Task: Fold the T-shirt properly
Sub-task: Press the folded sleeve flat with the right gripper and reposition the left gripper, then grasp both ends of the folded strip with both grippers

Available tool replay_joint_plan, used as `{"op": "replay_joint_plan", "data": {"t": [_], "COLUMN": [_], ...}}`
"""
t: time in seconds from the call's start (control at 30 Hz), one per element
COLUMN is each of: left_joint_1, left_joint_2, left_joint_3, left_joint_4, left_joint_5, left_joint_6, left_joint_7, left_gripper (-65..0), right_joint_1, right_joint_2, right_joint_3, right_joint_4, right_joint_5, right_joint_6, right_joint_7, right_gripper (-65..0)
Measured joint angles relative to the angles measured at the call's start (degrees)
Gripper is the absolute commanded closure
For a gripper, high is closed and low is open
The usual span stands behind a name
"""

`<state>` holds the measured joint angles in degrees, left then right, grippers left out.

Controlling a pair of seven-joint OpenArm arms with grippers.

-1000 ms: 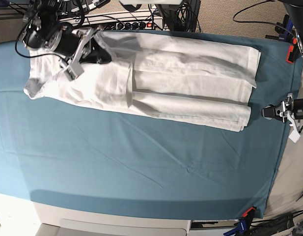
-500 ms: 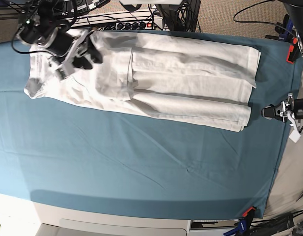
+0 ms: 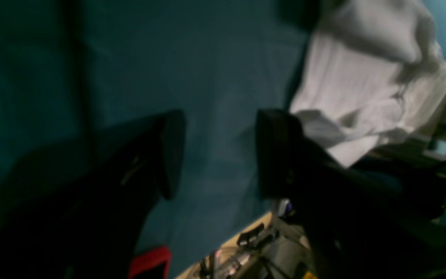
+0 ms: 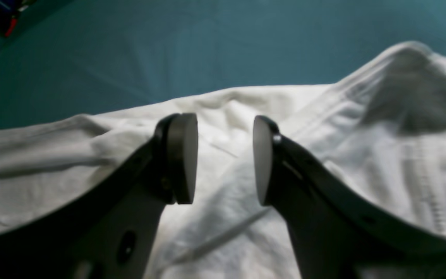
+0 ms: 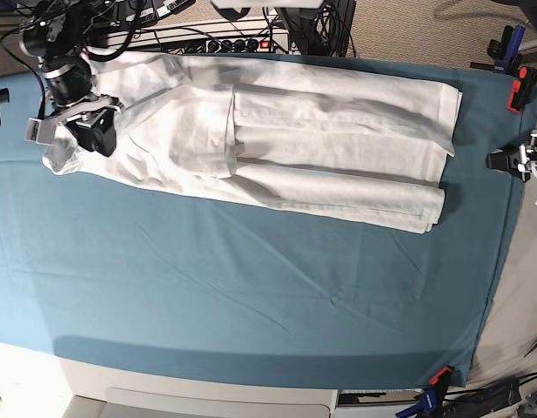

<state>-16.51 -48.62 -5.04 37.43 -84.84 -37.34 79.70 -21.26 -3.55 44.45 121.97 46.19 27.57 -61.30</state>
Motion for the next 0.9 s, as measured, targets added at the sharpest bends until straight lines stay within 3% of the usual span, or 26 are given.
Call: {"op": "replay_joint_plan", "data": {"t": [0.2, 0.6, 0.9], "left_joint_1": [4.0, 8.6, 8.2], "left_joint_2": [1.1, 3.8, 9.6], "left_joint_3": [-0.2, -0.2, -0.4], "left_joint_4": [7.0, 17.3, 17.5], "left_joint_5": [-0.4, -0.4, -2.7], "left_joint_6": [0.0, 0.0, -0.2], "left_joint_7": [-0.2, -0.2, -0.9], "left_gripper": [-30.9, -30.7, -30.6], "right_joint_1": [0.0, 0.0, 0.0], "right_joint_2": [-0.6, -0.6, -0.6], "right_joint_3": [-2.0, -16.1, -14.4], "right_joint_4": [0.0, 0.0, 0.0], "right_joint_5": [-3.3, -13.7, -15.3], "right_joint_6": [0.4, 0.8, 0.7], "right_joint_7": [1.4, 3.7, 4.3], "right_gripper": [-23.9, -23.9, -23.9]}}
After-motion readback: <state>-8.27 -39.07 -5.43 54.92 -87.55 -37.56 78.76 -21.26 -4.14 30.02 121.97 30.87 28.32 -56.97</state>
